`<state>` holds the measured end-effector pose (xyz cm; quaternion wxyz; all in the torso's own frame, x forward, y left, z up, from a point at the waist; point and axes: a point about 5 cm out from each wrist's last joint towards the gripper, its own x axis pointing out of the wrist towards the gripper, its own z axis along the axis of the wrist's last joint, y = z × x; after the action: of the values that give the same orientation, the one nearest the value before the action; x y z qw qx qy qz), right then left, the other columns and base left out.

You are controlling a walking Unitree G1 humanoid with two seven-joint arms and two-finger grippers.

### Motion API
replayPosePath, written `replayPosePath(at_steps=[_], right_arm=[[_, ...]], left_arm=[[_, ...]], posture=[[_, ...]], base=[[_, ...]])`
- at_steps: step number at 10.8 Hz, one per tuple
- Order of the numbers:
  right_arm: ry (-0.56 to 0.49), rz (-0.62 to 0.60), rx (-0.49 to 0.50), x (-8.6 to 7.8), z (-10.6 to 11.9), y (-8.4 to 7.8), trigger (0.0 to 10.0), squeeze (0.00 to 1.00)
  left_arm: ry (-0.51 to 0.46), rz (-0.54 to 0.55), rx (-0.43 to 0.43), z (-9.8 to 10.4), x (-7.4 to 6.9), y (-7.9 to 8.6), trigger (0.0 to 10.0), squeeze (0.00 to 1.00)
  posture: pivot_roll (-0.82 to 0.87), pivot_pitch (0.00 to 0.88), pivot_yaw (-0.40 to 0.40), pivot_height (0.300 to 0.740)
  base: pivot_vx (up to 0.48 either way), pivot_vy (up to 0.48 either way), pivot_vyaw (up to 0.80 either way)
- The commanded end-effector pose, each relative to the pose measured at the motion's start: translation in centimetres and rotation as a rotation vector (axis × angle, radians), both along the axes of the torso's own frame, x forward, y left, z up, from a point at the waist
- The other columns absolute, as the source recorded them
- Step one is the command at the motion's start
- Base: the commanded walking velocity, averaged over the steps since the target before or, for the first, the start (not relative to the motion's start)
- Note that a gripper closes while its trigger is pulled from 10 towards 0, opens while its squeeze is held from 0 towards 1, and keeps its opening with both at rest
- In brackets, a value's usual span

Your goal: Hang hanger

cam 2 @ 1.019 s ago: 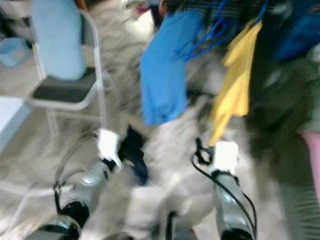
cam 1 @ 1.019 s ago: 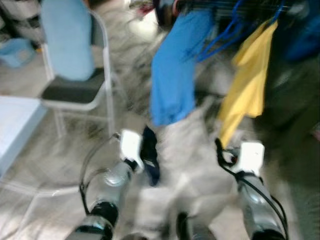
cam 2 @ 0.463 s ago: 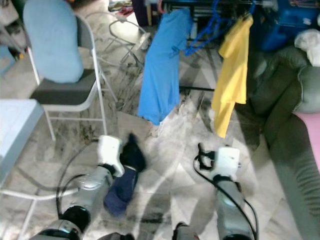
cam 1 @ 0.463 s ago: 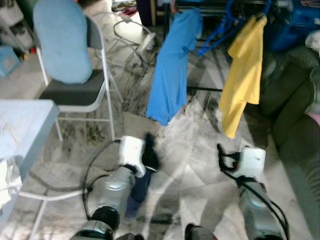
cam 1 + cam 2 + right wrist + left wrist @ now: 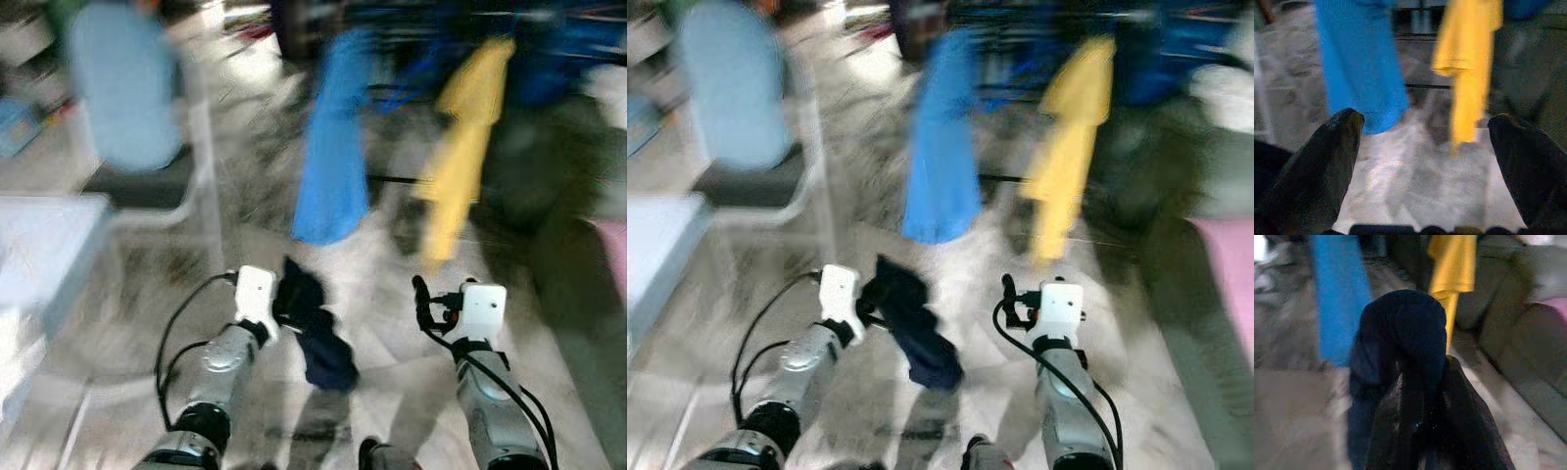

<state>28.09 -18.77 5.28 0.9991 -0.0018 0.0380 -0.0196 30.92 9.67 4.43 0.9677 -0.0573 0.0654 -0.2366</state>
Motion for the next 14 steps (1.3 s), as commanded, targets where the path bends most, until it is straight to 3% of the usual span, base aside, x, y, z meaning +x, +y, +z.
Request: replayPosePath(at_steps=[1,14], right_arm=[[-0.013,-0.010,-0.006,-0.12,0.40,-0.42,10.0,0.00],[-0.037,-0.003,-0.039,-0.09,1.10,-0.46,10.0,0.00]], left_arm=[[-0.041,-0.012,-0.016,1.01,0.51,-0.49,10.0,0.00],[-0.049,-0.032,-0.030,1.28,0.54,-1.22,10.0,0.00]], posture=[[-0.19,0.139,0.055,0.740],[-0.20,0.135,0.052,0.740]], base=[[0.304,0.000,-0.54],[0.378,0.038,0.00]])
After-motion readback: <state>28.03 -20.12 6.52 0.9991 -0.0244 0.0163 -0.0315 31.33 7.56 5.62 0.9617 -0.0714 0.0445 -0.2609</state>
